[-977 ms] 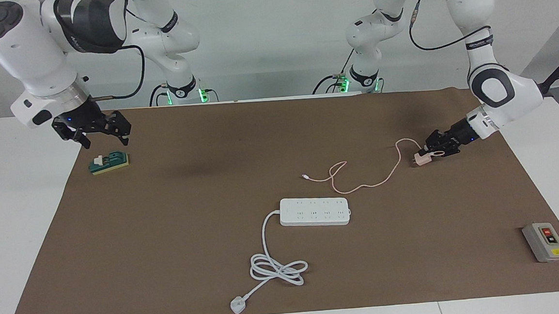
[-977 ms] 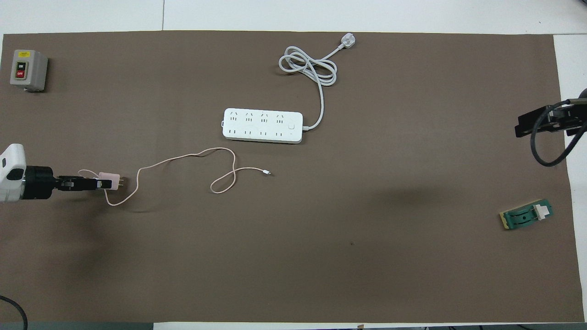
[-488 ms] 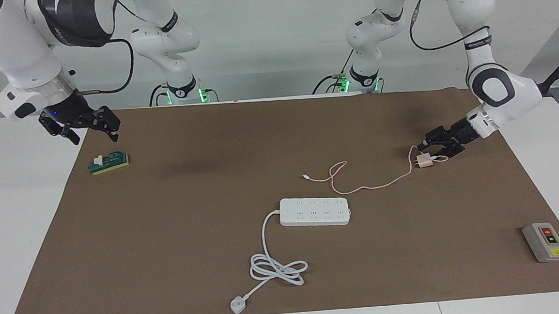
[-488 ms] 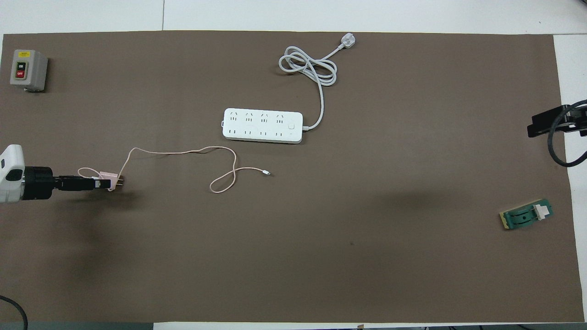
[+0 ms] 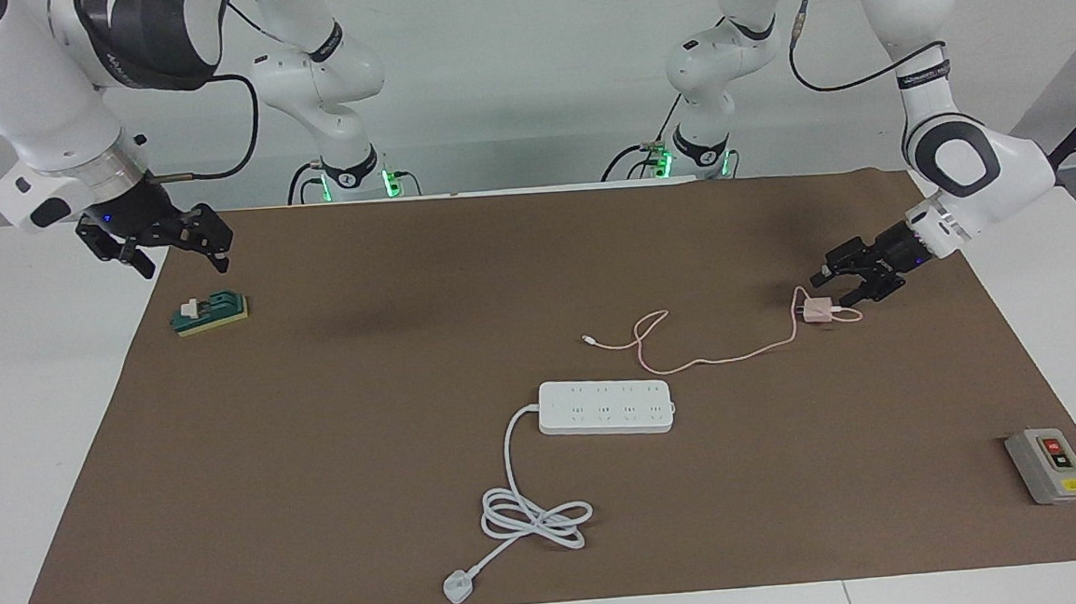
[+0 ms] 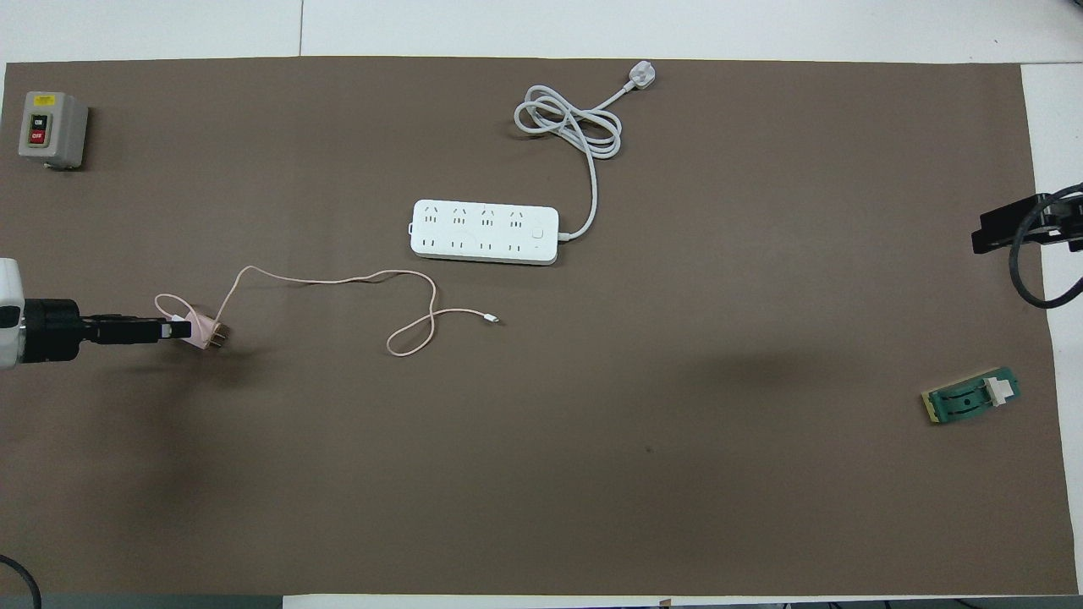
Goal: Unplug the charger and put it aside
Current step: 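Lower the pink charger onto the mat with the left gripper, then open the left gripper and draw it back from the charger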
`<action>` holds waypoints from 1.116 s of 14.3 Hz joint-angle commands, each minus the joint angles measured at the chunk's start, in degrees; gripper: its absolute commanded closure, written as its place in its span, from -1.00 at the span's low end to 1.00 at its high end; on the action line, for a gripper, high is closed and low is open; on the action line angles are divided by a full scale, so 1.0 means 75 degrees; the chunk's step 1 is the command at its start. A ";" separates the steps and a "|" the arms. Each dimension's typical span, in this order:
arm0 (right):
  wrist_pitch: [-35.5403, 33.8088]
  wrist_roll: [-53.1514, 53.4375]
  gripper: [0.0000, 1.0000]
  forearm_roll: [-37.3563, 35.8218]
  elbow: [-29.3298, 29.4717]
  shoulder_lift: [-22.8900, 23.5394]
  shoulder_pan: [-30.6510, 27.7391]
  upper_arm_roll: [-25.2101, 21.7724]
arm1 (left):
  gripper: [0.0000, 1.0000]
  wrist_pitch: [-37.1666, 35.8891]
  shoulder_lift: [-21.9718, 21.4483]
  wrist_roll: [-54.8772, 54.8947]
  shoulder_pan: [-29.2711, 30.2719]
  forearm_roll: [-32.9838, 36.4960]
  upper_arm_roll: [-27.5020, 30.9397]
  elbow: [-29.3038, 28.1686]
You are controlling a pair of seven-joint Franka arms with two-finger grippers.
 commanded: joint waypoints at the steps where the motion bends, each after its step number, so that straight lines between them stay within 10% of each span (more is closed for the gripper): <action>1: -0.0074 -0.0106 -1.00 0.0123 0.0045 -0.0011 -0.0028 0.0006 | -1.00 -0.0198 -0.0334 -0.0701 0.0027 0.0405 -0.0011 0.0391; 16: -0.0050 -0.0106 -1.00 0.0100 0.0045 0.0000 -0.0028 0.0006 | -1.00 -0.2367 -0.0989 -0.7546 -0.1999 0.4566 -0.0105 0.3675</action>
